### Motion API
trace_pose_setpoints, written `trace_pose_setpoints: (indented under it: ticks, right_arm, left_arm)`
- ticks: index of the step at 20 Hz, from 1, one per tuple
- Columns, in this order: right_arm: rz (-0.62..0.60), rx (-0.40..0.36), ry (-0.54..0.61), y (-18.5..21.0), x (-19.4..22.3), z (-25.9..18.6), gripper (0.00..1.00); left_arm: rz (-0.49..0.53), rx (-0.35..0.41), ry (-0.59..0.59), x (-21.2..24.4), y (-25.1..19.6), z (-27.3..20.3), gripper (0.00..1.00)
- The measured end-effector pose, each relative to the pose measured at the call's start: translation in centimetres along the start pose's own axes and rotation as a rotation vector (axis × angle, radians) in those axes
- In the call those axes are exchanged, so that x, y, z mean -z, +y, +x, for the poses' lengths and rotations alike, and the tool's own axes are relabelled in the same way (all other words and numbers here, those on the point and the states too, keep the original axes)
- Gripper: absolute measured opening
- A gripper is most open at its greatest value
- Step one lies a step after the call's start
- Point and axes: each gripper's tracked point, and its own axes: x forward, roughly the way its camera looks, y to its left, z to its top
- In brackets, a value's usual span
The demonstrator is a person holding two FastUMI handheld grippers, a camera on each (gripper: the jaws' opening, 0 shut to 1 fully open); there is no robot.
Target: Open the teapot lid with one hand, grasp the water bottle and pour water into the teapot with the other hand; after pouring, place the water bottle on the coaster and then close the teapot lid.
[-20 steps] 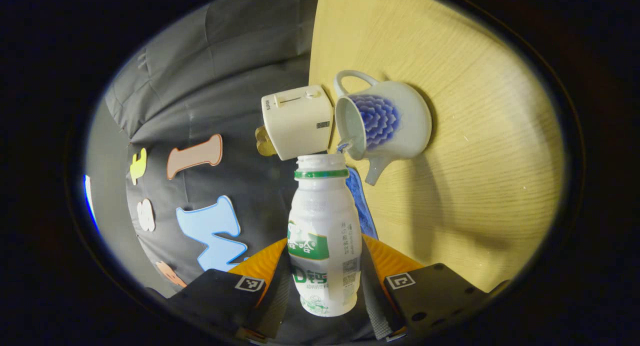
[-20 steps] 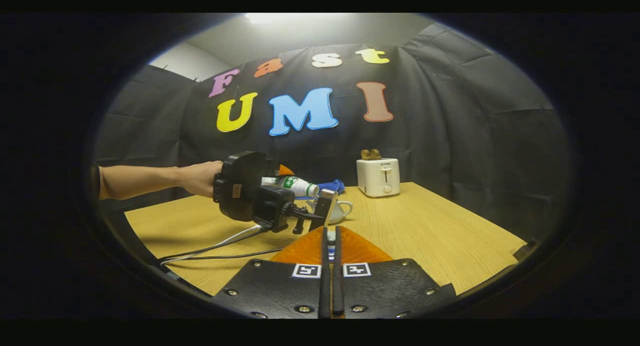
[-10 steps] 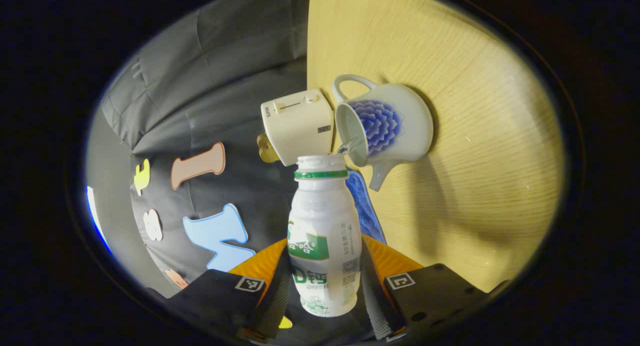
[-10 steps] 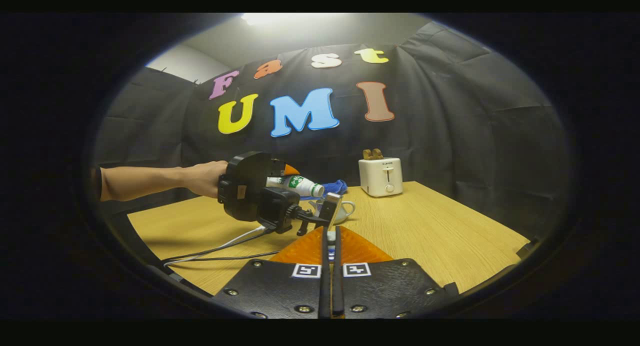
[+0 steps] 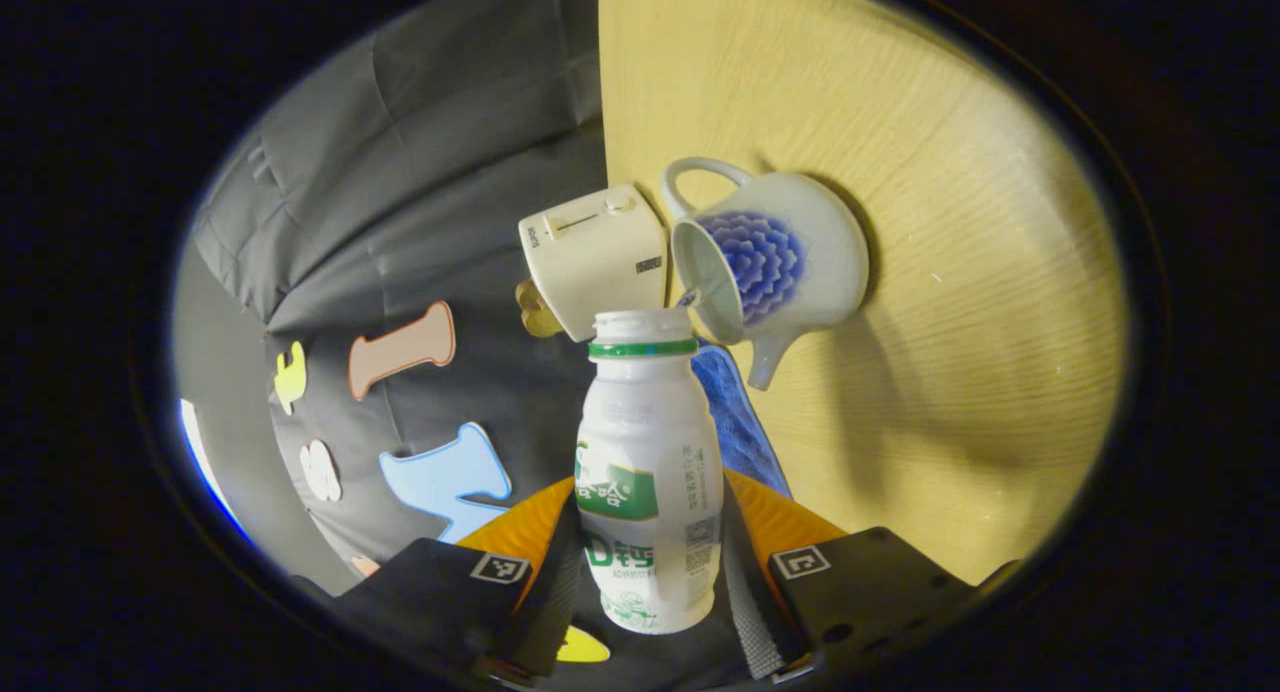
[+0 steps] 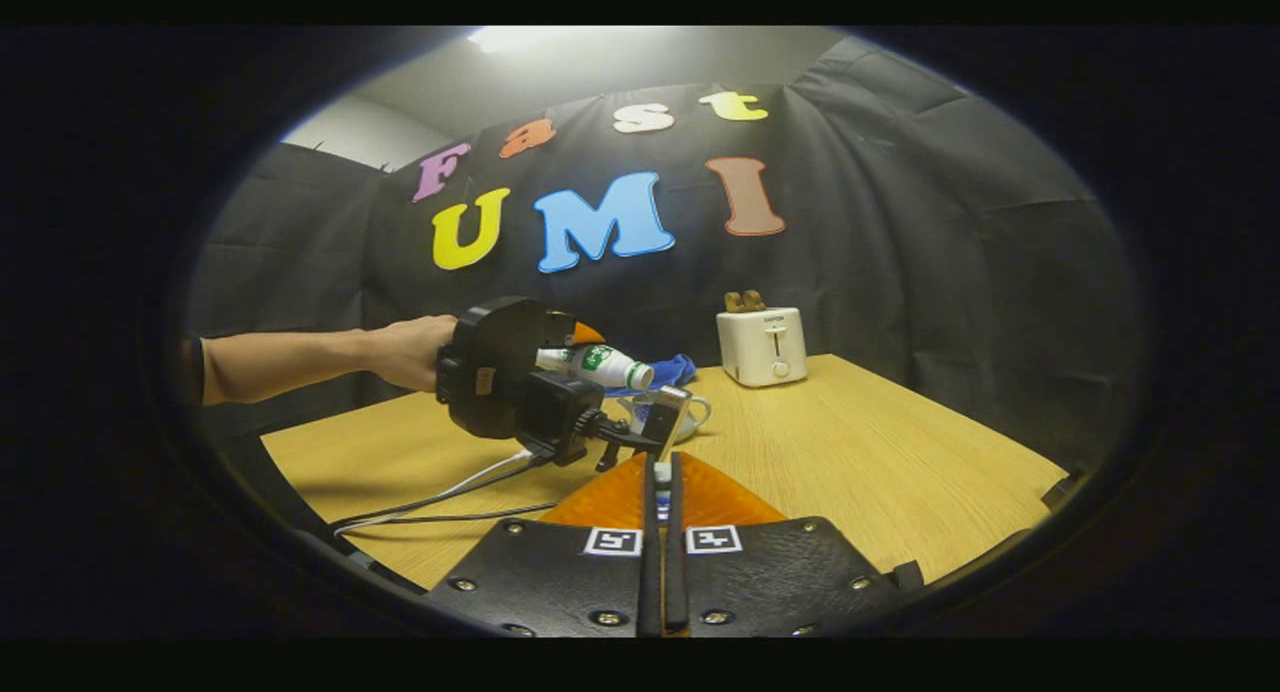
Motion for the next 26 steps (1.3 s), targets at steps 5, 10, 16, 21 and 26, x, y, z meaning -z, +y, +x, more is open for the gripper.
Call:
trace_pose_setpoints:
  ticks: [5,10,16,21,26]
  right_arm:
    - [-0.004,-0.012,0.001,0.3,0.1,-0.1,0.02]
    - [-0.002,-0.009,0.004,0.2,0.2,0.0,0.02]
    - [-0.005,-0.011,0.007,0.3,0.2,0.0,0.01]
    - [-0.011,-0.011,0.009,0.4,0.2,0.0,0.02]
    - [-0.009,-0.010,0.011,0.4,0.2,0.0,0.02]
  left_arm:
    - [0.029,0.016,-0.002,0.2,-0.1,0.1,0.73]
    - [0.019,0.008,-0.023,-0.3,0.0,-0.1,0.73]
    - [0.028,-0.015,-0.048,-1.0,0.5,-0.1,0.73]
    - [-0.009,0.007,-0.067,-1.4,-0.2,0.4,0.73]
    - [-0.089,0.033,-0.090,-1.5,-1.1,0.5,0.73]
